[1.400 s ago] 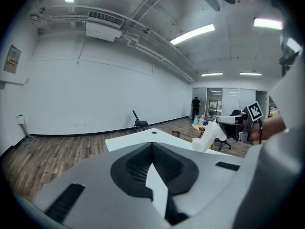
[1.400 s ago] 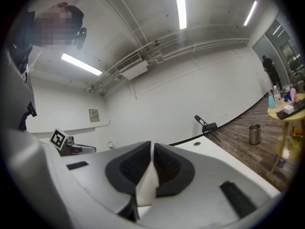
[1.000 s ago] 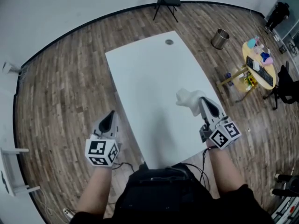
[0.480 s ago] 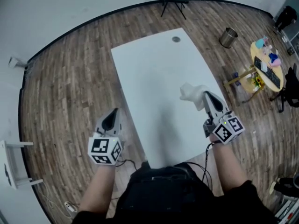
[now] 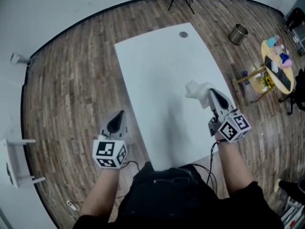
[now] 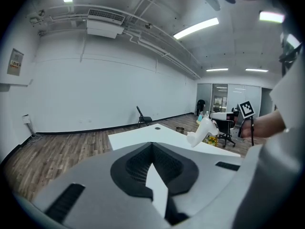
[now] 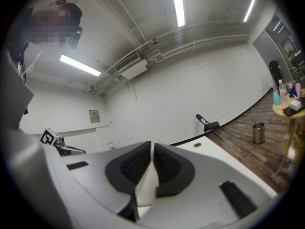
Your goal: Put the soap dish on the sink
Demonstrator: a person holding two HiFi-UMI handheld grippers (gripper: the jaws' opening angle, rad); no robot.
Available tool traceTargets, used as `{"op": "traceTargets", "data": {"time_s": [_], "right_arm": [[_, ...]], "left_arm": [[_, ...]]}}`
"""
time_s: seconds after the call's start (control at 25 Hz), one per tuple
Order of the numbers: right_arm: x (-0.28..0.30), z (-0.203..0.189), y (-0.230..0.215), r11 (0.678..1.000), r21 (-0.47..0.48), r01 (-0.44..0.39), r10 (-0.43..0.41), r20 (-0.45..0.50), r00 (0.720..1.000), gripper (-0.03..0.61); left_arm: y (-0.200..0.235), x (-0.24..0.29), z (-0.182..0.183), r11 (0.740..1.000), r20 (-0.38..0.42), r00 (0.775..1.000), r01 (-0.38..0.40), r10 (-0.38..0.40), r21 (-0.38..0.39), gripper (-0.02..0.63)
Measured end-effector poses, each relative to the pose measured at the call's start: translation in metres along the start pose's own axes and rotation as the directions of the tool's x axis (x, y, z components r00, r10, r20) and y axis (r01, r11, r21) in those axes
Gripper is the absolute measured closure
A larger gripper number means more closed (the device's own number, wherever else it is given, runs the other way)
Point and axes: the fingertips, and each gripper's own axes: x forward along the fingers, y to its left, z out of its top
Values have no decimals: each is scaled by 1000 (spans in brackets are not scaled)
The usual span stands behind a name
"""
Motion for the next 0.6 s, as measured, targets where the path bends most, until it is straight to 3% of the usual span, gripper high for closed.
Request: {"op": "traceTargets", "data": {"time_s": [0.6], "right_arm": [[24,-30,-15,1000,31,-7,9,-47,999,554]], "left_arm": [[3,17,-10,1000,-27,1000,-13,13,-5,624]]}}
